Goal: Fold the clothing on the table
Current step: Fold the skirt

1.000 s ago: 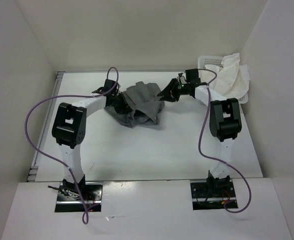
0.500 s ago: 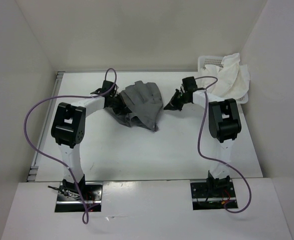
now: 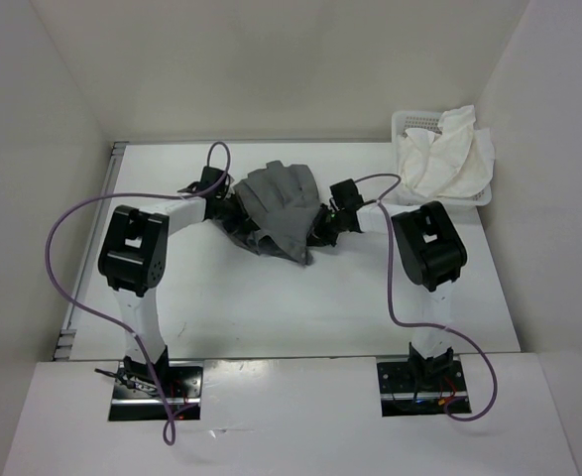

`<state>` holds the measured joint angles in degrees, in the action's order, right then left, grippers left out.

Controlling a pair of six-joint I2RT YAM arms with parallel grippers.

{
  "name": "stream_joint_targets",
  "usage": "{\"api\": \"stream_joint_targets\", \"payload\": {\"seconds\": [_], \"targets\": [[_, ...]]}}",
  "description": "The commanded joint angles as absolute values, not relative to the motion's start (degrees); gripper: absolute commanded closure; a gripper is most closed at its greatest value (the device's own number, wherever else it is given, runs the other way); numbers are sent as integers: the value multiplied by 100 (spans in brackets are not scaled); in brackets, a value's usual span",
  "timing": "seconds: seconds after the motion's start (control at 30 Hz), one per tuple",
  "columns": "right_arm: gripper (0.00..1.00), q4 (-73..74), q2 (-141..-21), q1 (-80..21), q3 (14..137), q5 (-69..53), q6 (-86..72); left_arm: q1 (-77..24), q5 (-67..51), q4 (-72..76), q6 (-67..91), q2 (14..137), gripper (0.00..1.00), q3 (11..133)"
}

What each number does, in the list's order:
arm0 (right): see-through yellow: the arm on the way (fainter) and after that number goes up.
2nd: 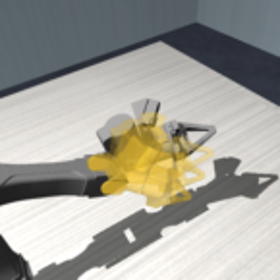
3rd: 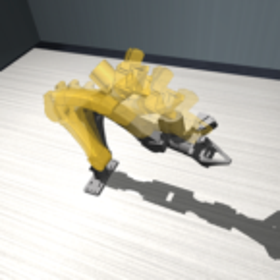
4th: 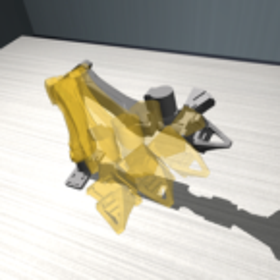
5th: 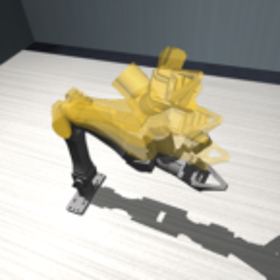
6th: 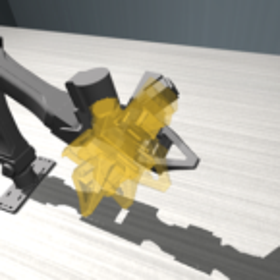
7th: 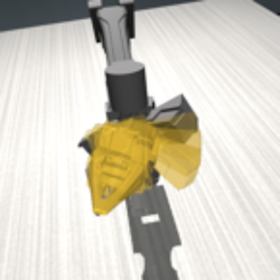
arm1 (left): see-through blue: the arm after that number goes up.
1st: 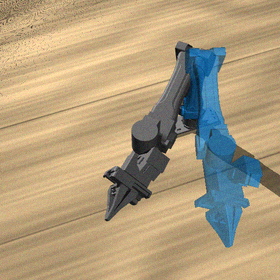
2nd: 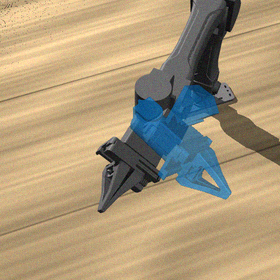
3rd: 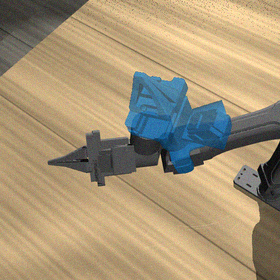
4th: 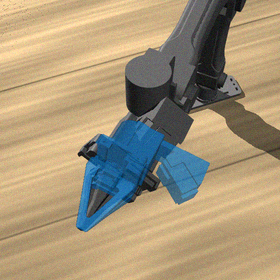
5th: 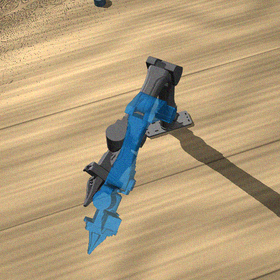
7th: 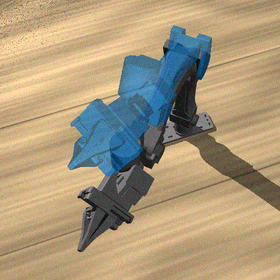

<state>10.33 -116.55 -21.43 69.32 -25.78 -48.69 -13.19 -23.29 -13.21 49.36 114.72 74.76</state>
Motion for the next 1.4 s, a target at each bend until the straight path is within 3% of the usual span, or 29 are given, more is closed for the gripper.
{"api": "stream_joint_targets", "payload": {"seconds": [0.0, 0.03, 0.07, 0.1, 0.2, 0.27, 0.43, 0.5, 0.57, 0.6, 0.63, 0.77, 1.0, 1.37], "targets": [[100, 186, -11681, -2250, 6662, -2426, -5203, -1283, -2504, -1318, 4702, 11023, 100, 7339], [100, 185, -11681, -2250, 6662, -2426, -5264, -1283, -2505, -1379, 4615, 10952, 99, 7339], [100, 124, -11681, -2250, 6662, -2426, -5265, -1283, -2505, -1441, 4553, 10890, 90, 7339], [100, 123, -11681, -2250, 6662, -2426, -5265, -1283, -2505, -1555, 4414, 10733, 61, 7278], [100, 123, -11742, -2250, 6662, -2487, -5265, -1283, -2452, -1783, 4167, 10373, 47, 7277], [100, 123, -11742, -2250, 6662, -2487, -5265, -1283, -2190, -1968, 4079, 10170, 29, 7277], [100, 123, -11742, -2250, 6662, -2540, -5265, -1283, -1775, -2074, 3780, 9940, 24, 7794], [100, 71, -11742, -2250, 6609, -2593, -5265, -1283, -1775, -1952, 3709, 10212, 28, 8050], [100, 18, -11681, -2250, 6548, -2593, -5265, -1283, -1775, -1618, 3709, 10553, 40, 8279], [100, 18, -11681, -2250, 6487, -2645, -5265, -1283, -1828, -1521, 3709, 10686, 48, 8358], [100, 18, -11628, -2250, 6486, -2646, -5265, -1283, -1828, -1381, 3709, 10818, 68, 8445], [99, -35, -11628, -2303, 6434, -2768, -5265, -1230, -1671, -976, 3929, 11407, 98, 8858], [99, -149, -11575, -2364, 6329, -2769, -5265, -1230, -1345, -1300, 3955, 12225, 100, 9527], [99, -650, -11040, -2680, 6143, -3094, -5713, -1301, -1362, -1424, 3955, 12410, 100, 8772]]}}
